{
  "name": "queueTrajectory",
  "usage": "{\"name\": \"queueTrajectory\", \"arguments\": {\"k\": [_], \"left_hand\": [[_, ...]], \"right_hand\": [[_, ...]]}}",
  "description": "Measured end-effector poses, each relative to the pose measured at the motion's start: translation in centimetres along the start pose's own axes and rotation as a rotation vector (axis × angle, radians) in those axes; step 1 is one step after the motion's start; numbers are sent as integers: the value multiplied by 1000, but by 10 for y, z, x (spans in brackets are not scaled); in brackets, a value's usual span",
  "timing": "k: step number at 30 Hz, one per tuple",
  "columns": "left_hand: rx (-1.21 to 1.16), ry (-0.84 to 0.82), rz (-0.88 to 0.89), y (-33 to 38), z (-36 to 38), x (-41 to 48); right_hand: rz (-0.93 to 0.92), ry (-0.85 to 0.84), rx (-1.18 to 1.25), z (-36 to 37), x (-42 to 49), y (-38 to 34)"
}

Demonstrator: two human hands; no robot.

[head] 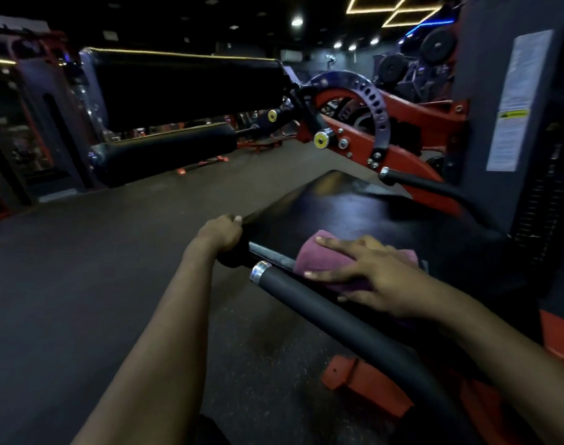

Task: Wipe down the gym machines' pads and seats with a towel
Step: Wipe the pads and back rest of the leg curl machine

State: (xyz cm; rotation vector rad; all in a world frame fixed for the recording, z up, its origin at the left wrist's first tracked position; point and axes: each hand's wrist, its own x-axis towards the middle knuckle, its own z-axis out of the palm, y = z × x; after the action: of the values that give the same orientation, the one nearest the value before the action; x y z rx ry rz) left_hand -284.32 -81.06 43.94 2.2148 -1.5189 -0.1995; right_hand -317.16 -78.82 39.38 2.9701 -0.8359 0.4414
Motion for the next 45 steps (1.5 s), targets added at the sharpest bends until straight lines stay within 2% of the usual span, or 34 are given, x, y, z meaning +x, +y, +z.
{"name": "queueTrajectory", "arguments": {"k": [2,8,13,19,27,31,33,35,37,40,43,45], "left_hand": [[-28,9,0,-3,4,1],[-112,22,-22,-8,9,6],[-133,35,-39,-6,10,2],[-43,33,-56,-8,12,8],[32,10,-77,-4,6,15],[110,26,-129,28,6,4],[115,40,-50,55,9,-5],[107,21,119,86,16,-6],[109,-31,273,114,24,-6],[235,-179,485,145,44,-13],[420,-307,628,151,61,-20],[451,-321,693,153,68,-19]], "right_hand": [[-12,4,-74,0,15,-12],[-57,21,-80,-5,81,-34],[-78,93,-138,2,27,-23],[16,53,-157,2,-40,-9],[-46,52,-147,-6,71,-40],[-29,86,-185,2,47,-33],[-1,115,-194,6,15,-27],[56,121,-218,7,-23,-22],[102,113,-244,7,-58,-17],[176,138,-292,10,-103,-15],[217,179,-321,17,-102,-21],[272,222,-329,18,-82,-25]]}}
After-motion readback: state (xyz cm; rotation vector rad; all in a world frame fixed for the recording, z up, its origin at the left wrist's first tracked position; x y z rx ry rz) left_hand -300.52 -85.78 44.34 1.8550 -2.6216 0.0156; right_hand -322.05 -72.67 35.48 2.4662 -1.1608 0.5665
